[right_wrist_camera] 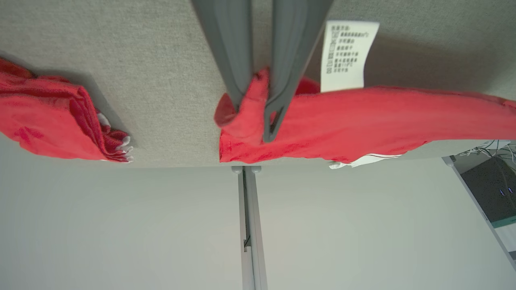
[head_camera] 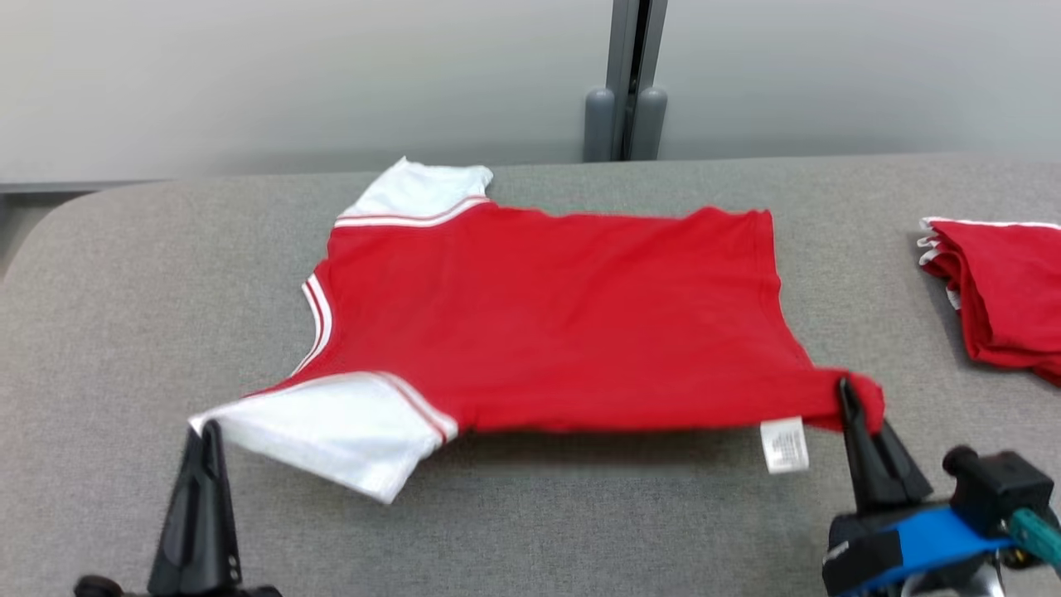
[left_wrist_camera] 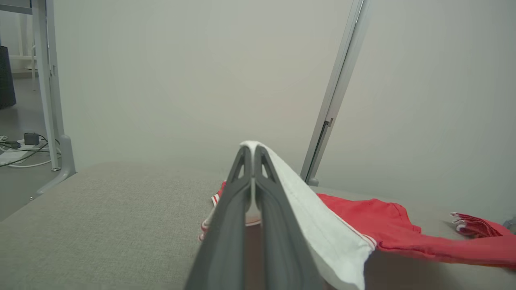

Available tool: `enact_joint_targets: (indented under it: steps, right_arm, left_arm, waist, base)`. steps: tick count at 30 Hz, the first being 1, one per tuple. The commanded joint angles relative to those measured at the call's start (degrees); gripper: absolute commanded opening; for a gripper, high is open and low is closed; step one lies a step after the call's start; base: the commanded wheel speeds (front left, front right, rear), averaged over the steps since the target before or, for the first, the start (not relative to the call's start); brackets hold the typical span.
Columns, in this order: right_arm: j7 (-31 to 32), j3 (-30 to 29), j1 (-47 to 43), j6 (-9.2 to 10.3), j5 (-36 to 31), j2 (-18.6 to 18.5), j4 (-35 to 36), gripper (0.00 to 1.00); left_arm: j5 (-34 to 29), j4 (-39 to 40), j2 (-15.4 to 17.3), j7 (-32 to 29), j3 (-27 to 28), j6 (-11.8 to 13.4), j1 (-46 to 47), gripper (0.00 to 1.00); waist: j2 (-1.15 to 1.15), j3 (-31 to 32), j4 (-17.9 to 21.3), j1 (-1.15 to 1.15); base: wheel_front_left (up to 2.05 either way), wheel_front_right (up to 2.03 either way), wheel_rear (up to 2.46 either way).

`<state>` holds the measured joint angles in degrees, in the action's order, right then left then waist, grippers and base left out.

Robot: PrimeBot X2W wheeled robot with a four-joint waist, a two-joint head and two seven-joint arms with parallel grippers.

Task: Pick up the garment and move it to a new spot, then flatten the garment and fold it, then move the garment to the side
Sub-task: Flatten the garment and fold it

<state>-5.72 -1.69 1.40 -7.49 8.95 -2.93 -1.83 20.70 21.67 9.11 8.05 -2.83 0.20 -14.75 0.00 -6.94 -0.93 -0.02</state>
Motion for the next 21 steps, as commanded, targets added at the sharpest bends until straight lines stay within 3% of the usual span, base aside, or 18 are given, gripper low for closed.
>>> enact_joint_targets:
  steps: [1, 5, 9, 21]
  right_arm:
    - [1.37, 0.14, -2.66, -0.01, 0.69, 0.01, 1.86, 0.0]
    - [4.93, -0.11, -6.35, -0.01, 2.14, 0.01, 3.42, 0.0]
    - [8.24, 0.31, -5.87, -0.01, 2.88, 0.03, -0.6, 0.0]
    - [10.87, 0.71, 1.06, -0.01, 4.21, 0.0, -10.3, 0.0]
  left_arm:
    - [-0.25, 1.3, 0.4, -0.94, -0.68, 0.44, -1.9, 0.0]
    - [0.81, 2.39, 0.21, -3.58, -2.04, 0.31, -4.83, 0.0]
    - [3.96, -0.6, -0.82, -4.64, -2.72, -0.86, -4.82, 0.0]
    - [5.68, -15.04, 0.45, -3.71, -4.35, -4.38, 4.88, 0.0]
  waist:
    - [0.0, 0.65, 0.23, 0.02]
    - [0.0, 0.81, 0.33, 0.02]
    - [0.0, 0.42, 0.67, 0.02]
    - [0.0, -1.49, 0.09, 0.02]
  base:
    - [0.0, 0.0, 0.0]
    - [0.0, 0.0, 0.0]
    - [0.0, 0.0, 0.0]
    - [0.0, 0.0, 0.0]
